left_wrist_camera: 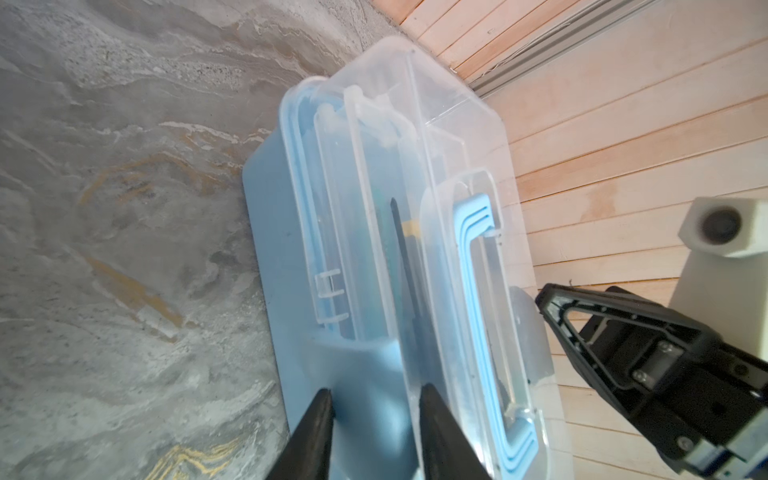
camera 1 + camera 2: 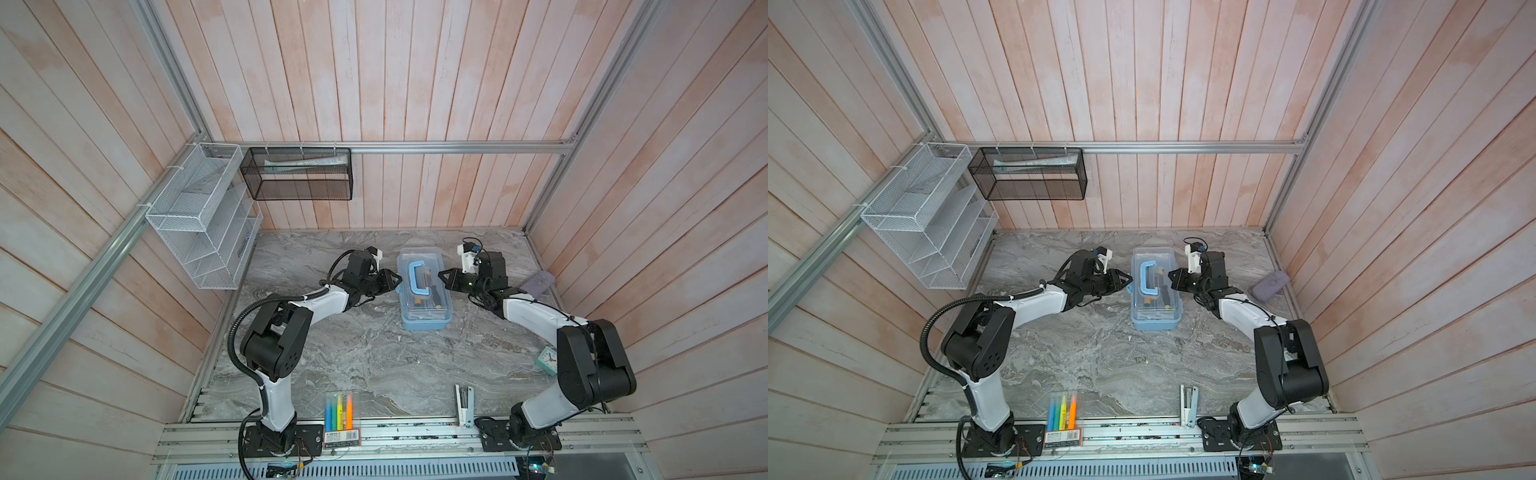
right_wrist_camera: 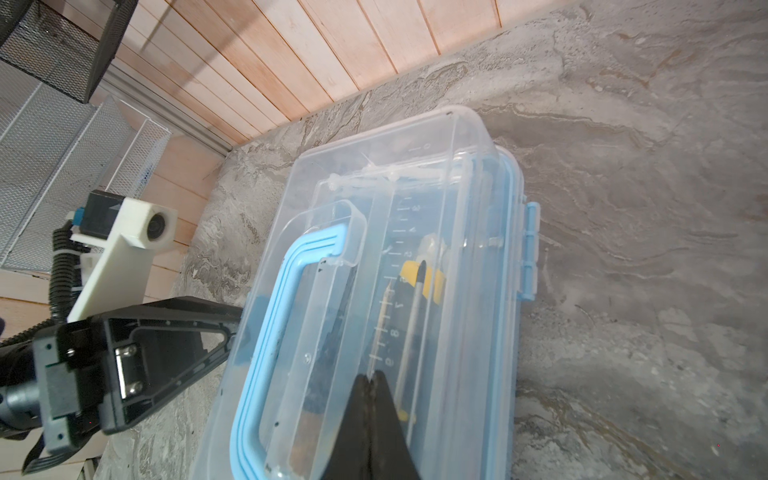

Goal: Pack the tool kit

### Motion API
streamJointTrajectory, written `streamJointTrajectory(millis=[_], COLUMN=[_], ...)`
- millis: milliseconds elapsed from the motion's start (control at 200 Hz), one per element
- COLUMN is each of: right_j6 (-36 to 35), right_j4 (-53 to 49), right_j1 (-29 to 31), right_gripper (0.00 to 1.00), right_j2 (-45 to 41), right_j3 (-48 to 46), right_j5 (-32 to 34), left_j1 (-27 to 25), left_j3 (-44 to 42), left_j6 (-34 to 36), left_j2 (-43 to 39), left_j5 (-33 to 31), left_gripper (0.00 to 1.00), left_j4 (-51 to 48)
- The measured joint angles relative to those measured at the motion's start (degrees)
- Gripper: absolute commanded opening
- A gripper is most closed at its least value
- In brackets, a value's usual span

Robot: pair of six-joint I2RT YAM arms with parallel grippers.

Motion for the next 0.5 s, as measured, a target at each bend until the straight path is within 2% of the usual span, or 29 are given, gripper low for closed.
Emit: streamJointTrajectory(millis=[185,500], right_j6=[0.0,0.0], right_j4=[0.1,0.2], right_j1=[0.0,0.0], right_gripper=[0.0,0.0], right_j2=[0.0,0.3], right_j3=[0.0,0.2], right_j5=[-0.1,-0.2], left_j1=[0.0,0.0], left_j3=[-0.7,-1.0], left_j6=[-0.5,-1.3], left_j2=[-0.6,-0.6], left_j5=[0.5,1.4], left_gripper=[0.38,0.31], left_j4=[0.8,2.0])
